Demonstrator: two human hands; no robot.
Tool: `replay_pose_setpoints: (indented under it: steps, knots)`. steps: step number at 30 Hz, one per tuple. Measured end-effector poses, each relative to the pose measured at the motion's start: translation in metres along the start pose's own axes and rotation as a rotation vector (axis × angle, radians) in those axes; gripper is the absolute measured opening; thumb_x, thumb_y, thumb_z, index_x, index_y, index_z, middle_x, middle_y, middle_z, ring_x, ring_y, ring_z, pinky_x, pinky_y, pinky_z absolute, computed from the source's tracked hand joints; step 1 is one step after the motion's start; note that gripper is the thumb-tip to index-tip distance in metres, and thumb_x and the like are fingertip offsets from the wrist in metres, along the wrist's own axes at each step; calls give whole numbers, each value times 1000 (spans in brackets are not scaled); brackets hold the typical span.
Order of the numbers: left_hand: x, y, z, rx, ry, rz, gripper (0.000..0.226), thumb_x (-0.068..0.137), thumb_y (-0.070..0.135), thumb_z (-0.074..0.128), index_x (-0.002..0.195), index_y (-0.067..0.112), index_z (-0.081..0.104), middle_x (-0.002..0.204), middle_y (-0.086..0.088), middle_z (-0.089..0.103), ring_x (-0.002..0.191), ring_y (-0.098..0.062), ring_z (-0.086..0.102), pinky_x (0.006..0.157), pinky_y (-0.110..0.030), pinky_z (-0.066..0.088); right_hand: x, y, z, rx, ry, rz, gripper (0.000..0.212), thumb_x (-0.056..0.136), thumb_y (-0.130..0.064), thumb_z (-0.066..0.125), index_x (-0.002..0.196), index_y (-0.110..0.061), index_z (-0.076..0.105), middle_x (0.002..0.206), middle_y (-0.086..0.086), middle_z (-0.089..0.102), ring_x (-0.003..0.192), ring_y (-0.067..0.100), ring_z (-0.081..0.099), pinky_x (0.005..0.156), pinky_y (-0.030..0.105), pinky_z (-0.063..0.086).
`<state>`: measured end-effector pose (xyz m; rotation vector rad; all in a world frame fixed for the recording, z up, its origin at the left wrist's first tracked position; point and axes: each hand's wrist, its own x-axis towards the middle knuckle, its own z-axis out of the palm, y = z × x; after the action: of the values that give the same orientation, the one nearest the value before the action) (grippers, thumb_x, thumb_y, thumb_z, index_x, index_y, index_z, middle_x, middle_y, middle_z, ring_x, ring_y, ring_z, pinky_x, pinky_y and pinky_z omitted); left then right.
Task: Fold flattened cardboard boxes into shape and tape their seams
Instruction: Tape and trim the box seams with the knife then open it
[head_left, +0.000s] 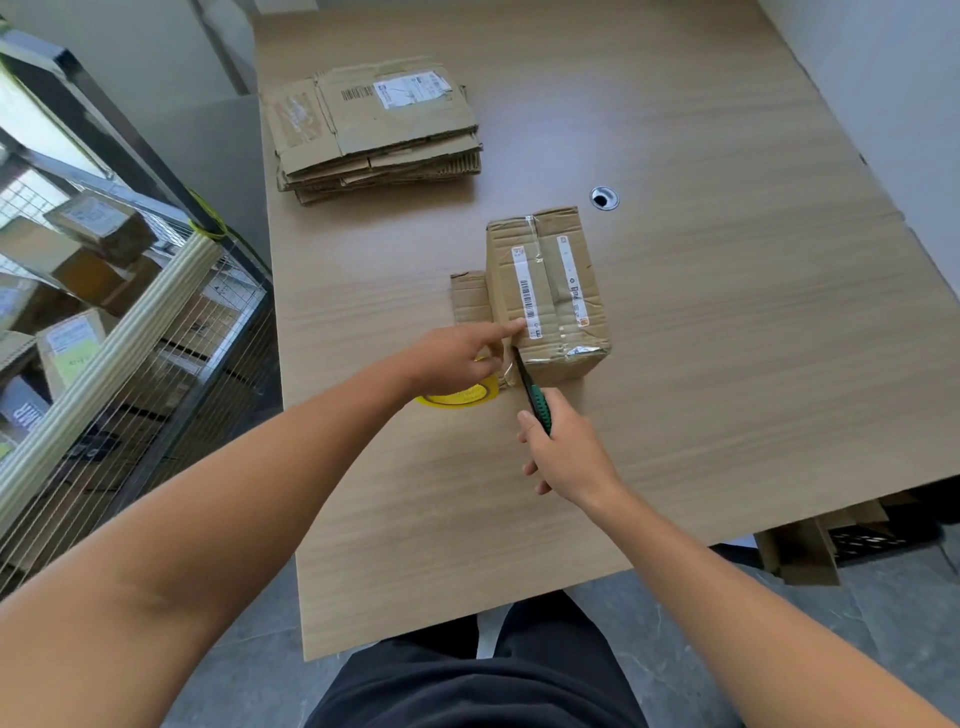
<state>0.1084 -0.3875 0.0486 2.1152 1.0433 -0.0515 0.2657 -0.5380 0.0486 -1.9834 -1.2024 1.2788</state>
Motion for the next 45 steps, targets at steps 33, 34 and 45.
replay_pose_setpoints:
  steps: [33,34,45]
  knots:
    - [-4,-2,-21,215,218,-78,40,99,31,53,139,36,49,109,10,62,99,-17,60,84,-36,49,2,13,-17,-337,-119,-69,17,98,-34,56,104,-17,56,80,8,62,59,29,66,42,48,55]
    - [-5,-5,-23,209,215,-73,40,99,36,54,138,36,50,109,10,62,99,-17,60,85,-37,50,-3,15,-23,-318,-75,-120,16,98,-34,59,105,-19,57,75,5,62,57,25,64,44,49,54]
    - [22,6,2,420,200,159,69,86,62,65,147,50,38,120,13,60,93,-15,60,80,-29,33,50,15,-52,-201,504,-172,34,93,-35,71,101,-11,47,103,4,48,101,26,46,84,41,42]
